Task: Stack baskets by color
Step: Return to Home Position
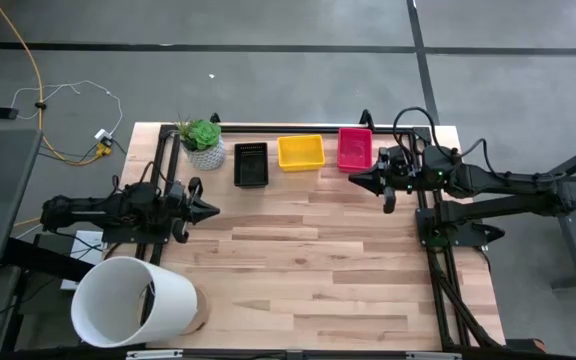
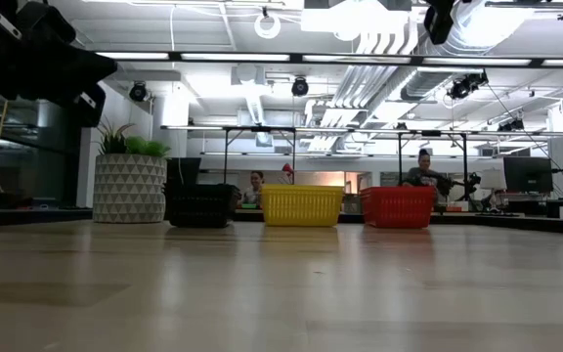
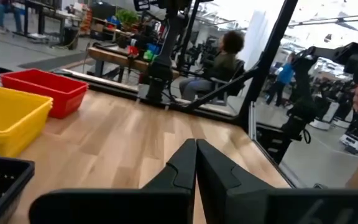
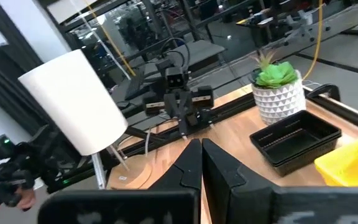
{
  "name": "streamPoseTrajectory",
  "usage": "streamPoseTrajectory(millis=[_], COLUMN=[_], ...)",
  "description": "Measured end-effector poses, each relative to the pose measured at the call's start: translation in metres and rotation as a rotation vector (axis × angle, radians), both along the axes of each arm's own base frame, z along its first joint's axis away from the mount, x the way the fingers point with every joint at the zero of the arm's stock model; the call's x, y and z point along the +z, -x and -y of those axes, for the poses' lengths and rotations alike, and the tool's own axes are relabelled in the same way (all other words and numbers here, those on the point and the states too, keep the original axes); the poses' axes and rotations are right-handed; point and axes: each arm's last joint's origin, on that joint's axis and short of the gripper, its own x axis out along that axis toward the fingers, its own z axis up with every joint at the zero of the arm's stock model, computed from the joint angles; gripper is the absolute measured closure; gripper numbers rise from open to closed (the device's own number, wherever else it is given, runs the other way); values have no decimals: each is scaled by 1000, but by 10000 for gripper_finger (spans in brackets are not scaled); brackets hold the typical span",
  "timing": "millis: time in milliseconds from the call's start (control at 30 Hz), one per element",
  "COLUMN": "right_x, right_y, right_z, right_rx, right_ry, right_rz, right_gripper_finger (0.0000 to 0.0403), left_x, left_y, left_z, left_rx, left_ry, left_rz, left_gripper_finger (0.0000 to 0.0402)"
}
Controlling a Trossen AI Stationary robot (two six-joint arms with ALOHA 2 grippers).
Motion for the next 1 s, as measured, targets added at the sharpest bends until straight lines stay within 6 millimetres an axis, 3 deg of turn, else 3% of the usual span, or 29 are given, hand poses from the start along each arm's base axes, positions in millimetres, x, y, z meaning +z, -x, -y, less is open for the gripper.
streamPoseTrajectory(millis=[600, 767, 1000], right_x=[-8, -31, -75], right_y=[4, 16, 42], right_z=[-1, -6, -14], right_rx=[15, 78, 97], right_ry=[-62, -79, -96], right_rz=[-73, -69, 85], right_gripper_finger=[403, 403, 403], left_x=[0, 0, 0], left_y=[0, 0, 0], left_z=[0, 0, 0], left_rx=[3, 4, 4], left_ry=[2, 2, 2], left_rz=[1, 1, 1], left_gripper_finger=[401, 401, 401])
